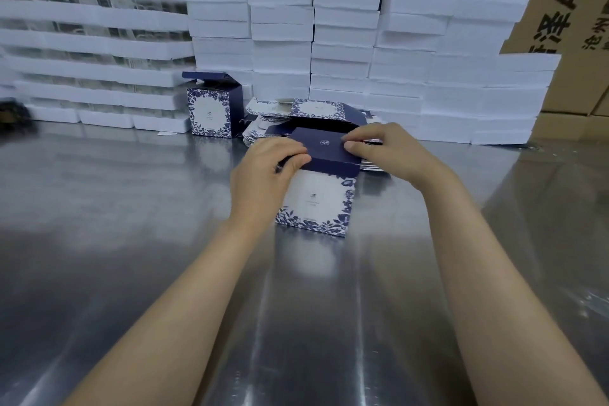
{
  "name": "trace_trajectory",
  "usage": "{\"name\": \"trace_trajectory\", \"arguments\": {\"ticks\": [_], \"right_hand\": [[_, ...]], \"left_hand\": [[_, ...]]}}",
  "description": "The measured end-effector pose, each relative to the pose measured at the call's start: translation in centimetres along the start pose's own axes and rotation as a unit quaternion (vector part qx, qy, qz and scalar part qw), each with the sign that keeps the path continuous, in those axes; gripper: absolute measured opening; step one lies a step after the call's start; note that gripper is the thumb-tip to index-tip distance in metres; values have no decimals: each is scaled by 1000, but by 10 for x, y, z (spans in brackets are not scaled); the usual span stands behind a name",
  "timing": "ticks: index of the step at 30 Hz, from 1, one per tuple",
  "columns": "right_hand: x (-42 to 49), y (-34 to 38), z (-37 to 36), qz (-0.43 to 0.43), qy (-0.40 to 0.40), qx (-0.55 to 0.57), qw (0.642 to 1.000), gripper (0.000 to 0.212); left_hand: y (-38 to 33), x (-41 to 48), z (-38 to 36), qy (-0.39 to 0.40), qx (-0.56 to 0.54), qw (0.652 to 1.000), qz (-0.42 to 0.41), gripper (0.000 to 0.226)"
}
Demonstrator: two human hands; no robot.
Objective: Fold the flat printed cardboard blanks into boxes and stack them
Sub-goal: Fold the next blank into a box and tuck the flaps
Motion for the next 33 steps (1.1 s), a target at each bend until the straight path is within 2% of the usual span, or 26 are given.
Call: {"name": "trace_trajectory", "arguments": {"ticks": [2,4,7,10,12,14,16,17,19,22,24,27,29,31,32,33], "right_hand": [[2,1,-4,17,-36,-56,998,17],[3,-1,-9,11,-49,-52,997,17],[5,-8,-13,-35,-29,14,999,24],[5,-6,-14,-57,-16,12,998,46],[5,-7,-23,-79,20,24,996,62],[5,-10,-30,-95,47,52,993,79],[7,-11,-28,-100,40,67,992,98],[9,-13,-26,-102,33,71,992,101],[11,-19,-21,-113,11,94,989,90],[15,-29,-13,-117,-54,166,978,47],[15,-30,-6,-104,-104,153,977,24],[11,-23,3,-91,-122,106,983,12],[6,-17,6,-84,-96,101,987,16],[0,-13,2,-91,-24,127,987,20],[-2,-12,-2,-99,14,130,986,19],[-4,-13,-4,-106,42,126,985,18]], "left_hand": [[7,-3,2,1,64,997,43,19],[11,-5,1,3,93,992,83,27],[13,-11,-6,4,33,985,169,44],[8,-14,-19,49,2,978,202,70],[4,-15,-26,80,-2,973,218,82],[2,-17,-30,86,-32,967,239,89],[0,-17,-32,82,-50,964,247,94],[-2,-17,-32,81,-51,964,249,95],[-3,-17,-33,87,-50,962,255,98],[0,-15,-38,104,-77,954,271,97],[1,-16,-39,105,-106,949,277,93],[2,-16,-38,88,-152,940,292,81],[11,-17,-34,42,-208,920,331,67],[21,-19,-25,-28,-267,892,364,40],[25,-19,-19,-55,-278,884,372,35],[30,-19,-16,-66,-291,875,382,43]]}}
Point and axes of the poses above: each hand's wrist, its own x-axis towards the middle knuckle, its own z-axis out of the back of the hand, y = z × x, the point moved 7 cm from there along x, towards the middle knuckle, and after that the axes turned 12 degrees about -z, right-handed, at the moved point
